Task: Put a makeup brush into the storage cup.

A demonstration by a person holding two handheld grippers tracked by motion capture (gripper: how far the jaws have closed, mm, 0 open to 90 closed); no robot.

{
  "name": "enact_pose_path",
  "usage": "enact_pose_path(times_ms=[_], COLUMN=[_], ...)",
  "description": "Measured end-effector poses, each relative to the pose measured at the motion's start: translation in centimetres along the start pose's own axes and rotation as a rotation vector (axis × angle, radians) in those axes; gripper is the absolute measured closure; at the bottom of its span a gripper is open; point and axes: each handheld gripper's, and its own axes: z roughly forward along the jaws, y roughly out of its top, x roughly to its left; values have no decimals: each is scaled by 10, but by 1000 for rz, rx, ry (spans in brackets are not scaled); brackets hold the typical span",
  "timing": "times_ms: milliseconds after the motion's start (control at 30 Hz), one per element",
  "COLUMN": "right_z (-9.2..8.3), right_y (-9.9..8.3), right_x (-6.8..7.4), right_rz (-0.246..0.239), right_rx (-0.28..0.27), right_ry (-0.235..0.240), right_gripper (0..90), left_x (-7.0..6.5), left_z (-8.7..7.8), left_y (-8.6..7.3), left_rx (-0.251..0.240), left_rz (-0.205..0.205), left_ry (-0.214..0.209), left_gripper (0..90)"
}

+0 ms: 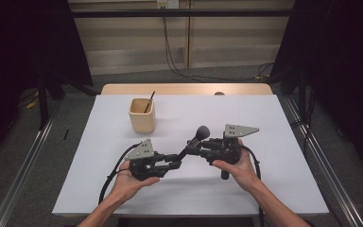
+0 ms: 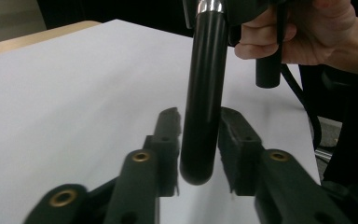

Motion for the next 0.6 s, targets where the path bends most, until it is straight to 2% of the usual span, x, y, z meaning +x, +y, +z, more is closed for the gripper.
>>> enact_pose_path(times_ms=[167, 467, 533, 600], right_z=[-3, -9, -10, -11], right_y=[2, 4, 5, 5], right_x=[0, -2, -2, -3], right_rz=[1, 3, -4, -6], right_rx=[-4, 9, 17, 22], right_ry=[-6, -25, -36, -37], right_gripper=[721, 721, 721, 721], left_x=[1, 3, 3, 1], left_z=[-2, -14, -17, -19], left_y=[-1, -1, 0, 1], left_rx=[-3, -24, -26, -26], left_rz=[-7, -30, -43, -37], left_ry=[18, 82, 81, 87], left_gripper=[598, 419, 402, 365])
